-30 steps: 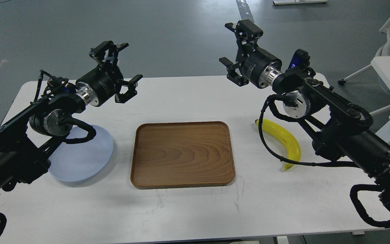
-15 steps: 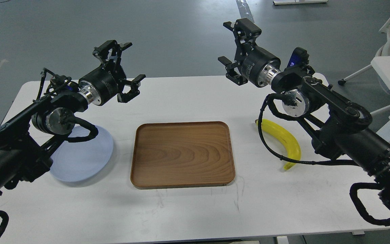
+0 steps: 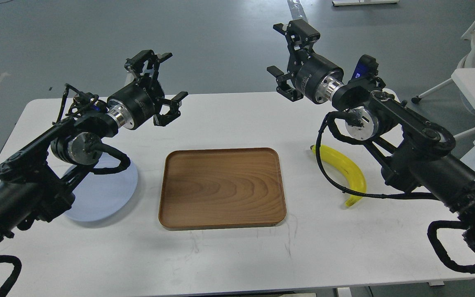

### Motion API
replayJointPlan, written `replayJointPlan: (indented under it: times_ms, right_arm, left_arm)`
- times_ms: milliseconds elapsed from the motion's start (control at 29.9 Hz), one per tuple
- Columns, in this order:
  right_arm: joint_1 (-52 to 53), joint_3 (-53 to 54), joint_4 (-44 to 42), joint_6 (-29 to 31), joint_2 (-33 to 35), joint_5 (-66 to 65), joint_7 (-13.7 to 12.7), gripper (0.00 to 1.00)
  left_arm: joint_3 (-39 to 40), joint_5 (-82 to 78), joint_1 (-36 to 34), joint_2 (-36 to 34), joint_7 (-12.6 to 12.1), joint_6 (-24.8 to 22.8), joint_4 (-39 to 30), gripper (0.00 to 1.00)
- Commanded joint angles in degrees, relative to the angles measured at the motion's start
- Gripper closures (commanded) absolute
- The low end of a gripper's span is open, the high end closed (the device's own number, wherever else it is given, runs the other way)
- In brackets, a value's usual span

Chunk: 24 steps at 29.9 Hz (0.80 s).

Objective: Place banana on plate with both arms

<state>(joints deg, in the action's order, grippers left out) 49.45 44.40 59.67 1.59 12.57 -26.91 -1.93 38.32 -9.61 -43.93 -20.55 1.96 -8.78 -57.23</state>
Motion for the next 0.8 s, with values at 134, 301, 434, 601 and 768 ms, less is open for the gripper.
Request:
replayJointPlan:
  times_ms: [134, 301, 434, 601, 768]
  right_arm:
    - [-0.2, 0.1, -0.2, 0.0, -0.4, -0.2, 0.0, 0.00]
    - [-0.1, -0.3, -1.7, -0.1, -1.5, -0.2, -2.5, 0.00]
    - [-0.1, -0.3, -1.8, -0.5, -1.7, -0.2, -3.4, 0.00]
    - [-0.2, -0.3, -1.8, -0.9, -1.6, -0.2, -3.6, 0.00]
    - [-0.3, -0.1, -1.8, -1.3, -1.7, -0.1, -3.5, 0.00]
  left_arm:
    - [-0.1, -0.1, 0.3, 0.1, -0.3, 0.3, 0.7, 0.02]
    - [-2.8, -0.1, 0.0, -0.5, -1.9, 1.7, 0.8, 0.02]
    - [-2.9, 0.2, 0.0, -0.6, -2.9, 2.0, 0.9, 0.02]
    - [-3.1, 0.1, 0.3, -0.5, -4.5, 4.0, 0.8, 0.02]
    - [-2.1, 0.9, 0.5, -0.3, -6.5, 2.5, 0.5, 0.02]
